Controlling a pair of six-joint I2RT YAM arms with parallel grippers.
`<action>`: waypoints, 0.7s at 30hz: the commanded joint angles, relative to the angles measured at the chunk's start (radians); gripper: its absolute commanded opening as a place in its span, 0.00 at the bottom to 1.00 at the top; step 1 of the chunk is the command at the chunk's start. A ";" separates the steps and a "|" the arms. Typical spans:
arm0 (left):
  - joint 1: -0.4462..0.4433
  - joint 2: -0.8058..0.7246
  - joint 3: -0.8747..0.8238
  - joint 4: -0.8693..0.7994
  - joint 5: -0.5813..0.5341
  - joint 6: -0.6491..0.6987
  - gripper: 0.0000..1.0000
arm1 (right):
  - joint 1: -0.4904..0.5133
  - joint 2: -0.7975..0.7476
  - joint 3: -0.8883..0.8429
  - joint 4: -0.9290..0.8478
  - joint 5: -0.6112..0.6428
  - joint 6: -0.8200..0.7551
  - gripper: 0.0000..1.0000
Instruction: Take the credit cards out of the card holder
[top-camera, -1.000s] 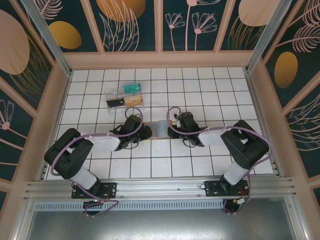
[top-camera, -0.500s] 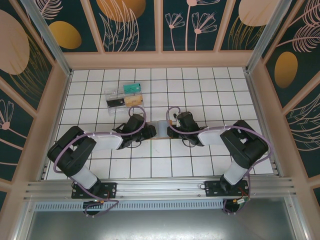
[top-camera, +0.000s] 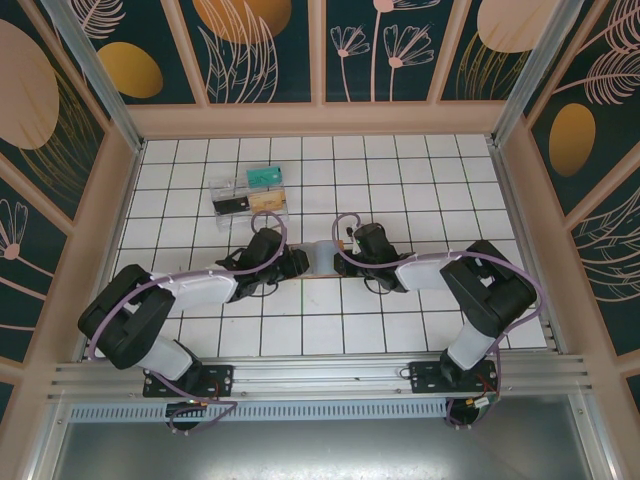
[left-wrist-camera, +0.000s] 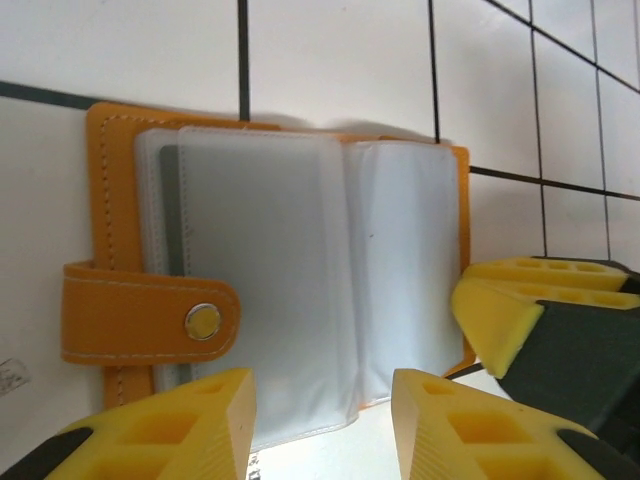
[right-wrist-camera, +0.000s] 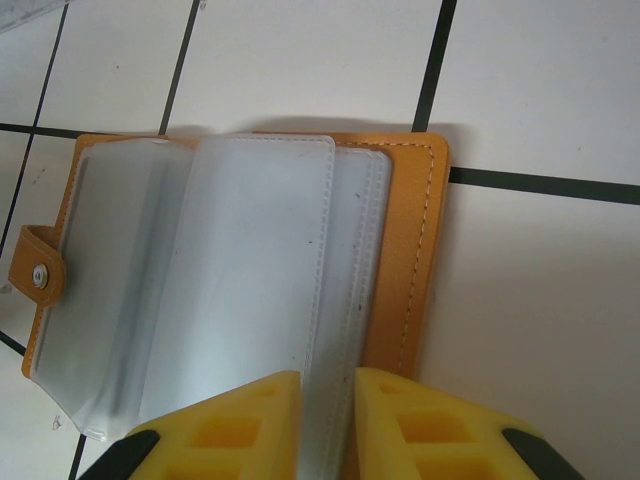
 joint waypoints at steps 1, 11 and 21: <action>-0.005 0.023 -0.002 -0.035 -0.023 0.008 0.41 | 0.011 0.015 0.016 -0.021 -0.016 0.016 0.22; -0.006 0.051 0.008 -0.064 -0.048 0.012 0.40 | 0.010 0.015 0.016 -0.021 -0.015 0.016 0.22; -0.006 0.072 0.002 0.030 0.039 0.009 0.43 | 0.011 0.021 0.019 -0.019 -0.020 0.017 0.22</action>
